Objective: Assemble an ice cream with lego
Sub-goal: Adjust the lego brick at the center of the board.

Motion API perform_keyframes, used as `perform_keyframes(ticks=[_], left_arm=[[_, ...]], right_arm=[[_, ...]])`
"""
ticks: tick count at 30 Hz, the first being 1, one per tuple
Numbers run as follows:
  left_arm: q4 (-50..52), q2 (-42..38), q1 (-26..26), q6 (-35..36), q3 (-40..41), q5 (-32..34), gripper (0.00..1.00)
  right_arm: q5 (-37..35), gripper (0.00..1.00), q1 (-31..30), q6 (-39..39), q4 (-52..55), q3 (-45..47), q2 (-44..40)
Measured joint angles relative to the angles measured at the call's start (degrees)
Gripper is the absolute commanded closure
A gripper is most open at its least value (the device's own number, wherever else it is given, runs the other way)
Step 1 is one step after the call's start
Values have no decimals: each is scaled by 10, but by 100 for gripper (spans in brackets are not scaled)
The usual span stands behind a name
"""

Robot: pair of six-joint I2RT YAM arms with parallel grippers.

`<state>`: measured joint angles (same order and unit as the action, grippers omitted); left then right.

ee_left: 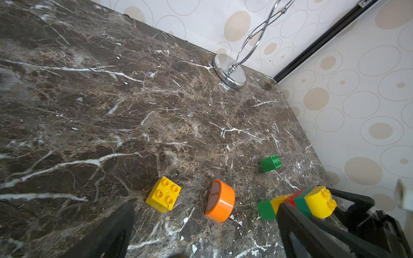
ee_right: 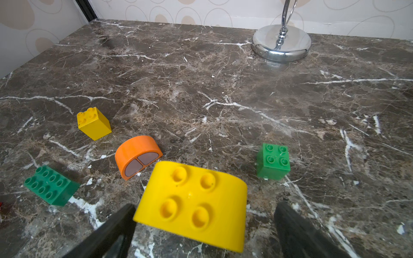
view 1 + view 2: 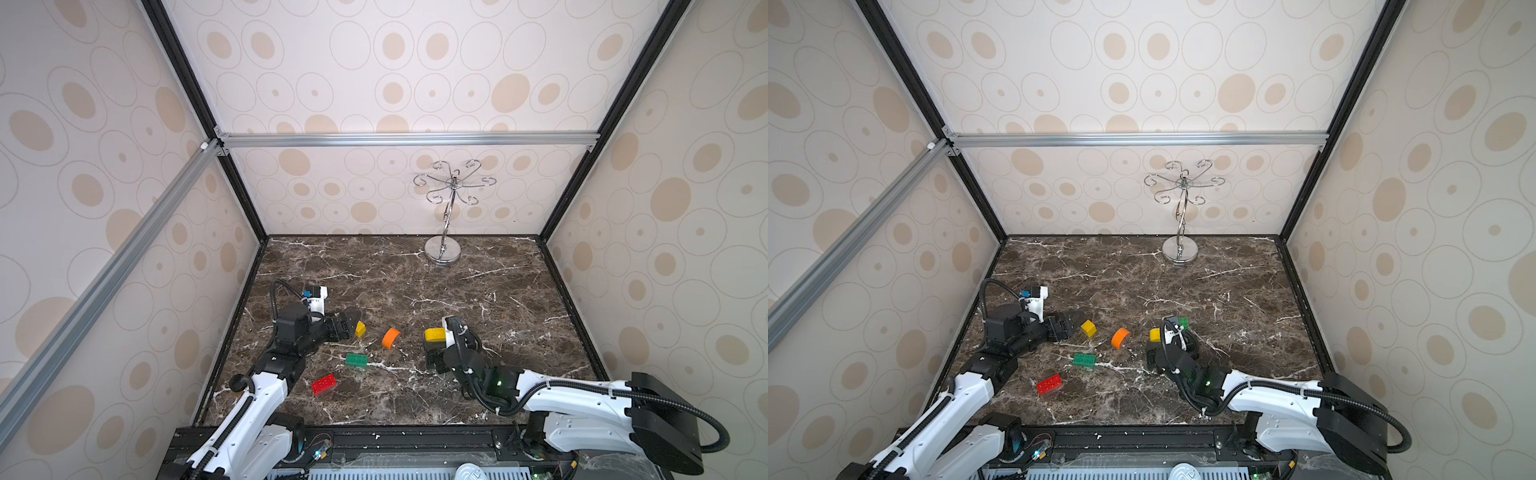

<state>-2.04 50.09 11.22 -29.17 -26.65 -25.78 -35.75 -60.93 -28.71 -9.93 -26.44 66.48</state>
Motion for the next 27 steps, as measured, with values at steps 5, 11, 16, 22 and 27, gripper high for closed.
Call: perform_keyframes(ticks=[5, 11, 16, 22, 27], left_arm=[[0, 0, 0, 0, 0, 0, 0], [0, 0, 0, 0, 0, 2, 0], [0, 0, 0, 0, 0, 2, 0], [1, 0, 0, 0, 0, 3, 0], [2, 0, 0, 0, 0, 3, 0]], right_arm=[[5, 1, 6, -2, -4, 0, 8], [5, 3, 6, 0, -25, 0, 8], [6, 7, 6, 5, -38, 0, 17], [7, 21, 7, 6, -41, 0, 23], [10, 27, 13, 6, -45, 0, 26]])
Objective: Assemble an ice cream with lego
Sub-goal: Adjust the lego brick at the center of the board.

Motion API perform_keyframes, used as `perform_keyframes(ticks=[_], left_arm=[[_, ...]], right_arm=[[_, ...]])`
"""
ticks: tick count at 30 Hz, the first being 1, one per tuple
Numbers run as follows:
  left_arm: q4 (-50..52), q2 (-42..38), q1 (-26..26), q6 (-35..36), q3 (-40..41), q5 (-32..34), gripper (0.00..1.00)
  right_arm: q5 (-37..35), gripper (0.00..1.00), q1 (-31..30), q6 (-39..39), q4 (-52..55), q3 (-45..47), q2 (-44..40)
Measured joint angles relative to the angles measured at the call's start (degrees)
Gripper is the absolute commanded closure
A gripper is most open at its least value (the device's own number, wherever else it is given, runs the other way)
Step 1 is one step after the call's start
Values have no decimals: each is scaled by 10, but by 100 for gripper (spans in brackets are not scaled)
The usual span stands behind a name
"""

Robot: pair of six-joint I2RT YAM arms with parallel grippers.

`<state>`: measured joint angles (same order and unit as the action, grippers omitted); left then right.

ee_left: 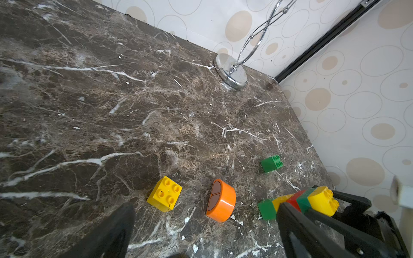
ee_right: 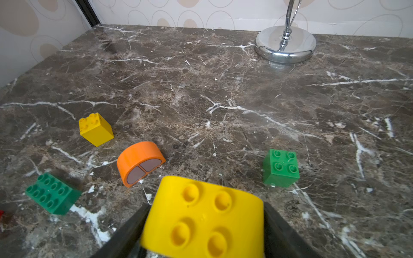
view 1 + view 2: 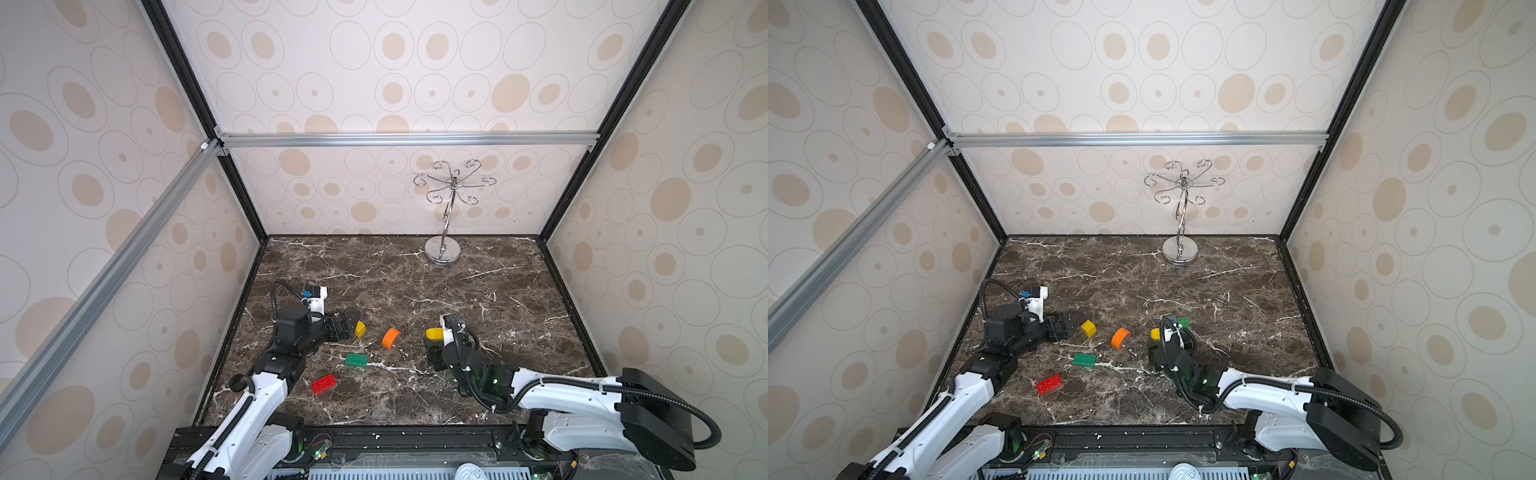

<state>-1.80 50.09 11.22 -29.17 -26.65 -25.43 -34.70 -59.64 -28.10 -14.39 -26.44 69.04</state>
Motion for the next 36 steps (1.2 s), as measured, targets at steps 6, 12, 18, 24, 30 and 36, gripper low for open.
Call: perform_keyframes(ticks=[6, 12, 18, 24, 30, 36], left_arm=[[2, 0, 0, 0, 0, 0, 0], [2, 0, 0, 0, 0, 1, 0], [2, 0, 0, 0, 0, 1, 0], [2, 0, -2, 0, 0, 2, 0], [2, 0, -2, 0, 0, 2, 0], [2, 0, -2, 0, 0, 1, 0]], right_arm=[[2, 44, 7, -1, -3, 0, 1], [4, 63, 8, 0, -2, -1, 1], [16, 90, 8, 10, 8, -10, 1], [27, 100, 9, 34, 66, -50, -13], [64, 100, 50, 45, 177, -126, -53], [132, 100, 144, 54, 337, -223, -67]])
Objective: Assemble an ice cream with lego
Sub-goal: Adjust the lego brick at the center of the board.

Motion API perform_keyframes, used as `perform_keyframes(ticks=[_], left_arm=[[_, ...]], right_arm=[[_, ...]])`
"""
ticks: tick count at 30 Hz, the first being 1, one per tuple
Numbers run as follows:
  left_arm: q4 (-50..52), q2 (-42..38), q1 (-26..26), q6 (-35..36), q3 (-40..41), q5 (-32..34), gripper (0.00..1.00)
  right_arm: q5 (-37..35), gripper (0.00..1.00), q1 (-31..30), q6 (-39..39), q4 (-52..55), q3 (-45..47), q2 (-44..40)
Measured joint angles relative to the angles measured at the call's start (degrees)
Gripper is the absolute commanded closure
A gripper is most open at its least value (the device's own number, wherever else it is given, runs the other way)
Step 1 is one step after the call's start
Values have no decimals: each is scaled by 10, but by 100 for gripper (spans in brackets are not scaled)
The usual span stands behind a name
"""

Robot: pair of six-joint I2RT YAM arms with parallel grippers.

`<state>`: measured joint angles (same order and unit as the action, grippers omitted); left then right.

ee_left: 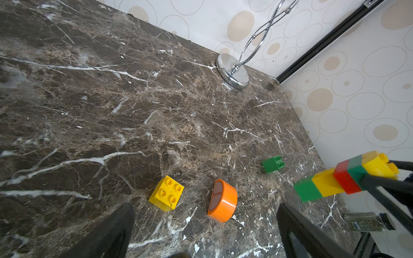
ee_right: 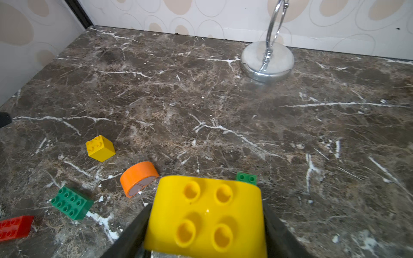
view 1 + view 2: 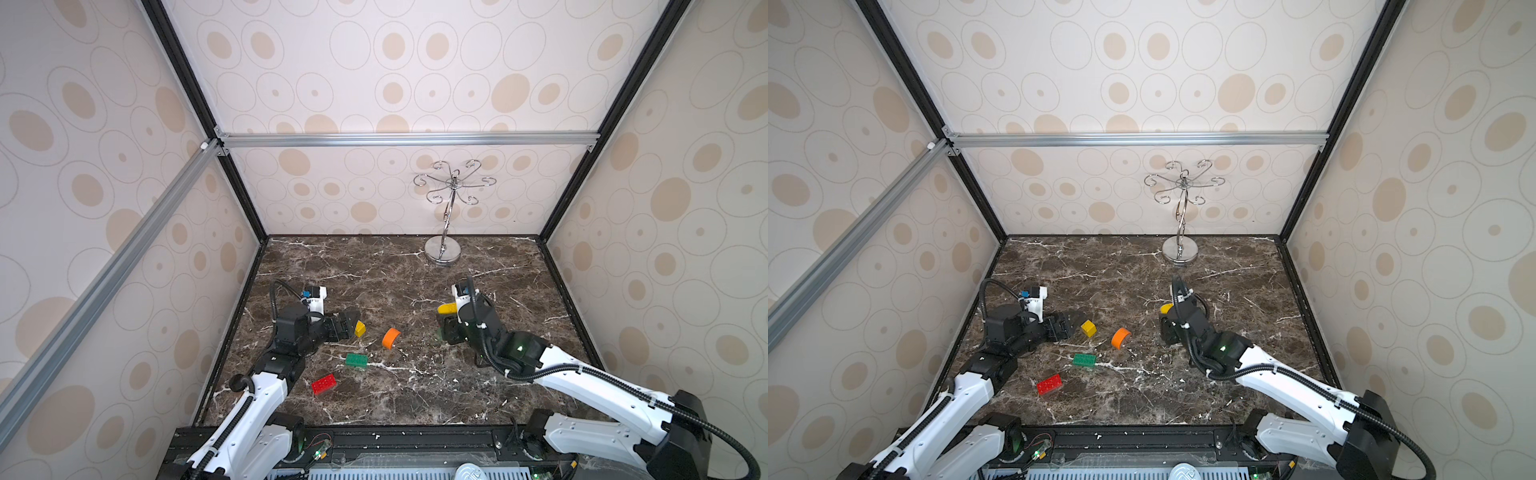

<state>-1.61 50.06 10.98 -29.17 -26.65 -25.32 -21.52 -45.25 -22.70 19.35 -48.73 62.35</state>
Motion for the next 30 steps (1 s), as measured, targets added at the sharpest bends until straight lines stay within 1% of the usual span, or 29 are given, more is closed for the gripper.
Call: perform_keyframes(ticks=[6, 10, 13, 19, 23, 30], left_arm=[[0, 0, 0, 0, 0, -3, 0], [0, 0, 0, 0, 0, -4, 0], [0, 0, 0, 0, 0, -5, 0], [0, 0, 0, 0, 0, -11, 0], [0, 0, 0, 0, 0, -19, 0], [0, 2, -1, 0, 0, -30, 0]], right_arm=[[82, 100, 115, 26, 161, -108, 24], [128, 100, 156, 51, 248, -163, 73], [151, 100, 174, 67, 303, -187, 114], [176, 100, 195, 97, 386, -223, 172], [201, 100, 205, 116, 418, -245, 204], [246, 100, 207, 141, 455, -245, 247]])
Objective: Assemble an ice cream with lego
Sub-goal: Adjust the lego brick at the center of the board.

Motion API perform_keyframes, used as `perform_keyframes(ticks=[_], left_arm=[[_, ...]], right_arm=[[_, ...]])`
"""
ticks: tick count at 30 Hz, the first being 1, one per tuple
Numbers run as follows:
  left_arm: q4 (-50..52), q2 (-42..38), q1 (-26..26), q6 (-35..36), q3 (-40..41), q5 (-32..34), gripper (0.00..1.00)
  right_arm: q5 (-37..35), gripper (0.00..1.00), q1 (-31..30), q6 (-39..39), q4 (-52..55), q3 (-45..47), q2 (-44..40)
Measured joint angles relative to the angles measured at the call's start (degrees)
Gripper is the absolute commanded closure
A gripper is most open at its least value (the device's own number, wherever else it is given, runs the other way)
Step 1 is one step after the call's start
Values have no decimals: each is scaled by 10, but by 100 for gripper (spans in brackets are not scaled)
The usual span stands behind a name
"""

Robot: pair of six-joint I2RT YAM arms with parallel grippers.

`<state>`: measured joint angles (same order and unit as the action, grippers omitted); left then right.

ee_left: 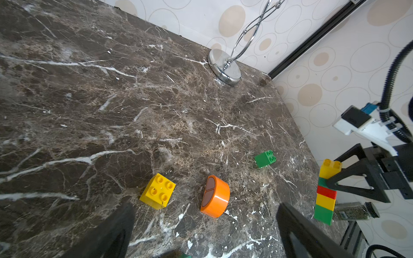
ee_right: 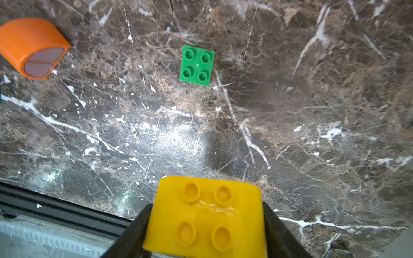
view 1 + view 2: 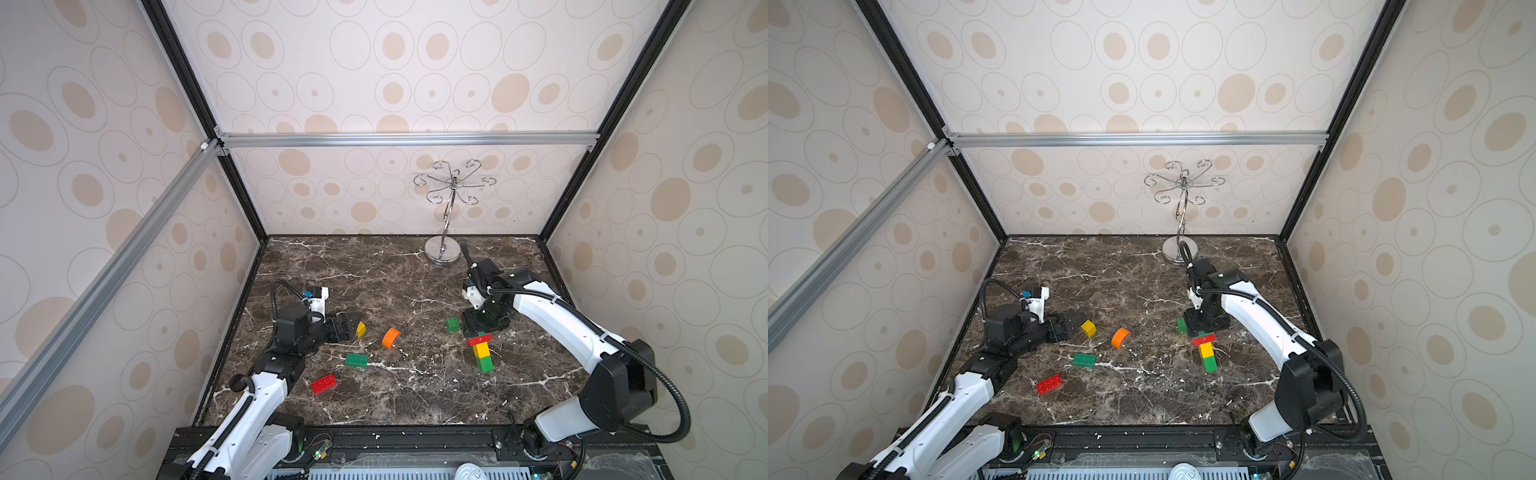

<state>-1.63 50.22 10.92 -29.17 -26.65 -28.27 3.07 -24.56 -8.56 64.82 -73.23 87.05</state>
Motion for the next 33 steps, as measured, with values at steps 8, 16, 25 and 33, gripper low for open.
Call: perform_keyframes(ticks=[8, 16, 25, 33], left_arm=[[0, 3, 0, 0, 0, -4, 0], [0, 3, 0, 0, 0, -4, 0], [0, 10, 0, 0, 0, -4, 0], [0, 12, 0, 0, 0, -4, 0]], right_arm=[[14, 100, 1, 22, 26, 10, 42], [30, 100, 1, 36, 27, 25, 83], [40, 100, -8, 53, 30, 26, 114], [41, 100, -19, 66, 32, 26, 137]])
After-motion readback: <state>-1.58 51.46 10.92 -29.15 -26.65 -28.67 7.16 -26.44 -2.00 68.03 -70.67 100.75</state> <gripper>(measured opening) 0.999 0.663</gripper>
